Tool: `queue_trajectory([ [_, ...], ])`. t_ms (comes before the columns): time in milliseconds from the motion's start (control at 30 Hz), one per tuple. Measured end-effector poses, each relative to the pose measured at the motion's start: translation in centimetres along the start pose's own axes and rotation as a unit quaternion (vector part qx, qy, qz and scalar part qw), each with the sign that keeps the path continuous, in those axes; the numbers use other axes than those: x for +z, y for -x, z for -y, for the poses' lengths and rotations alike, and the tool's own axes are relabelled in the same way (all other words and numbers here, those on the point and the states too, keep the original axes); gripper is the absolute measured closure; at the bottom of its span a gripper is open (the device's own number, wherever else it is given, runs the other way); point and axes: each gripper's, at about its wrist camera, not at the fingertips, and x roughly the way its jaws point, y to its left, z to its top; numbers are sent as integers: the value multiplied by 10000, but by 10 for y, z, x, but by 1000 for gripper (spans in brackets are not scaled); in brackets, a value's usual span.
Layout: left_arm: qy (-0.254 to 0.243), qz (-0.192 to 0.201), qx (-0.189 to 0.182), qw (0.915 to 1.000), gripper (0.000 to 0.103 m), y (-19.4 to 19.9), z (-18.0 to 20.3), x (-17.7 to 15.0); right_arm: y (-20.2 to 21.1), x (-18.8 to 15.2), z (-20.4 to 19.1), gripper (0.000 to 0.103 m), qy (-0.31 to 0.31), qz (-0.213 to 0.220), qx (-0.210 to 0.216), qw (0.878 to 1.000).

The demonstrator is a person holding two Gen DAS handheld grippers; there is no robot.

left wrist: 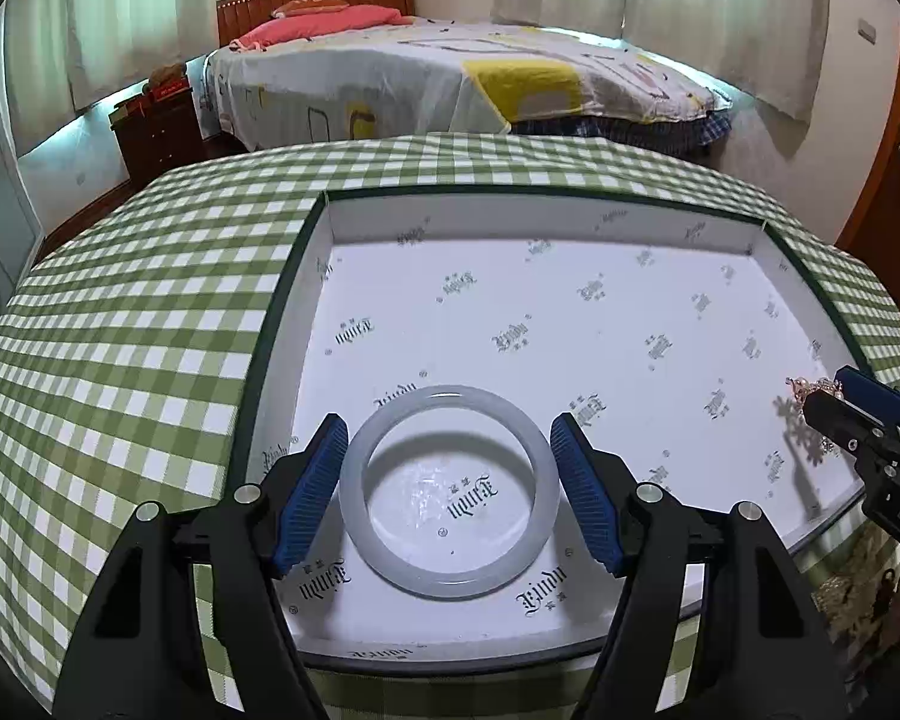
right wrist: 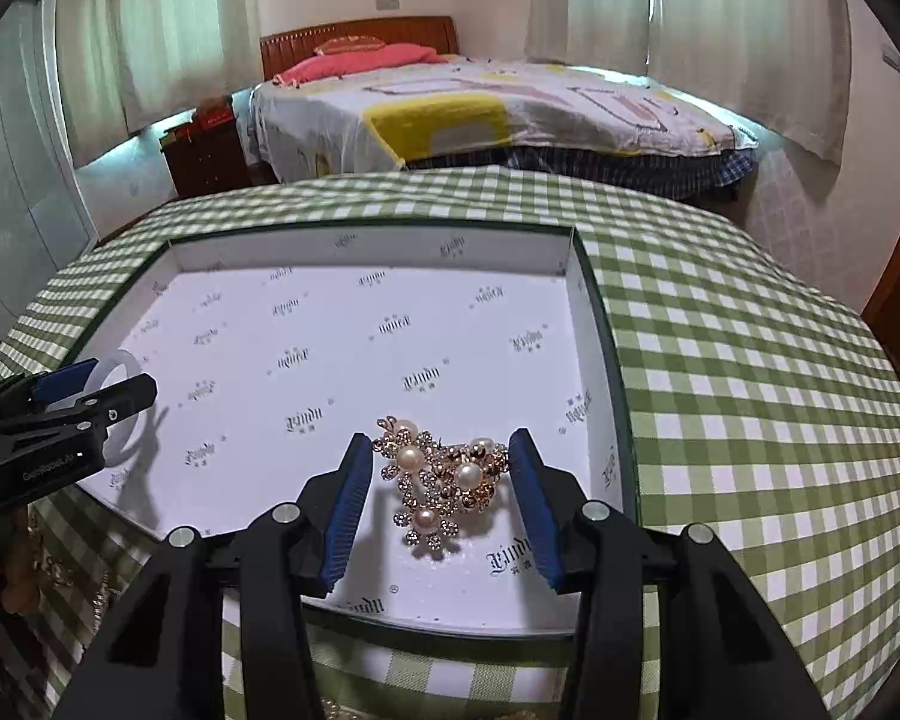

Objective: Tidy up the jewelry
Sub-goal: 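Carry the bangle and brooch into the green box and open both tools, then withdraw both tools from the box toward the remaining jewelry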

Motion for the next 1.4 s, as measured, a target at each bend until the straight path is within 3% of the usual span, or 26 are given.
queue_trajectory([
  [167,-107,-75,40,9999,35,-4,4,0,-5,-3,6,55,-96,-86,12,9999],
  [267,-109,-73,30,9999,33,-5,6,1,-2,-3,9,43,-163,-7,20,9999],
  [400,-99,-43,40,9999,27,-4,6,2,8,-4,9,41,-219,86,72,9997],
  [700,2,631,-15,9980,21,50,4,2,64,-14,12,40,-387,666,17,9970],
  [833,19,1023,47,9947,20,86,7,-12,93,-34,16,40,-532,858,-58,9949],
  [1033,48,1281,89,9917,20,120,11,-46,116,-76,16,40,-527,943,-279,9938],
  [1233,116,1258,144,9919,20,139,9,-81,117,-112,18,40,-645,734,-402,9944],
  [1400,95,1116,220,9935,20,143,9,-106,113,-130,20,47,-706,646,-473,9943],
])
